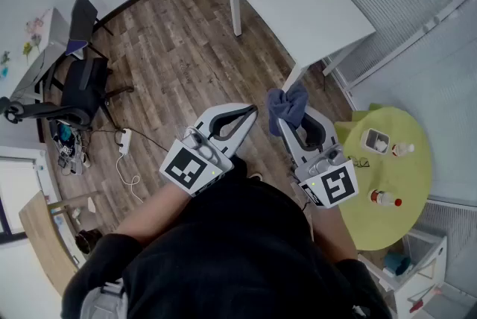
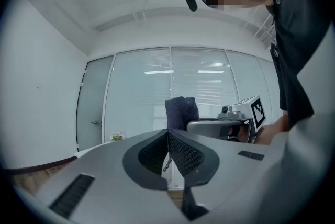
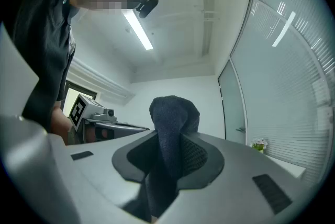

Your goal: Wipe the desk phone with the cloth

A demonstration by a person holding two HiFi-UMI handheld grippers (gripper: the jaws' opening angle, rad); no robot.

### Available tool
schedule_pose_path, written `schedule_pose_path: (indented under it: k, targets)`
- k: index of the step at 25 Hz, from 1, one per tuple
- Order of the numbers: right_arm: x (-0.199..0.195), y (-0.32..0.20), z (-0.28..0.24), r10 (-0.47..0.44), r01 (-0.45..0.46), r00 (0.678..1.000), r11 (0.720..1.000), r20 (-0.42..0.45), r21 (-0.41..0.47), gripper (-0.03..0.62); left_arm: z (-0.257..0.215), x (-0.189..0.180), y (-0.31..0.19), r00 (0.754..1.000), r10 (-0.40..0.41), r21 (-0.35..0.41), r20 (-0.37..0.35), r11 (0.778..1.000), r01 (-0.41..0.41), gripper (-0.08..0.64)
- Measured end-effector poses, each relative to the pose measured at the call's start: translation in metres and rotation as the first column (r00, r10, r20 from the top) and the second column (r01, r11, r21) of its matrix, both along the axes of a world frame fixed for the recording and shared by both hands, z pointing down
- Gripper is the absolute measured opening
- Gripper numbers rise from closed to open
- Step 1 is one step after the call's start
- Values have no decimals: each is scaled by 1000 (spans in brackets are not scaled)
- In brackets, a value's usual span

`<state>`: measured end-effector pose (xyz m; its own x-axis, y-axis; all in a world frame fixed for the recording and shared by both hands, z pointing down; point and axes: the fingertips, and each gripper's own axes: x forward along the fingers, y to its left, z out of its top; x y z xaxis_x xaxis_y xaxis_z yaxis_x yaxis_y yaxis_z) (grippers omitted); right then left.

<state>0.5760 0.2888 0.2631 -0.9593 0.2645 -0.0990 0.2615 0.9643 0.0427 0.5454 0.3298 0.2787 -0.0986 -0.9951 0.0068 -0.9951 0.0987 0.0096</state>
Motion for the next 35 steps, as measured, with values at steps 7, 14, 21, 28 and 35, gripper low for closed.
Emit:
schedule_pose_path:
  k: [7,14,21,28,35]
  targets:
    - [-3,6,0,-6,6,1000,1000,-5,-4,110,0,-2,6,1000,-15,-1,-8,1000,15,11]
    - [-8,8,7,-10,9,1000,1000,-8,-12,110,3,-6,18,998,-55,-8,-10,998,55,11]
    - [-32,16,16,-41,39,999,999,-36,-35,110,8,-34,35,994,-111,-14,-19,994,111,11]
    - [-81,25,13,-53,52,997,998,-47,-23,110,17,-83,45,991,-127,-19,-38,992,126,11]
    - [-134,30,3,-44,44,998,999,-44,-9,110,7,-139,43,993,-115,12,-37,993,115,11]
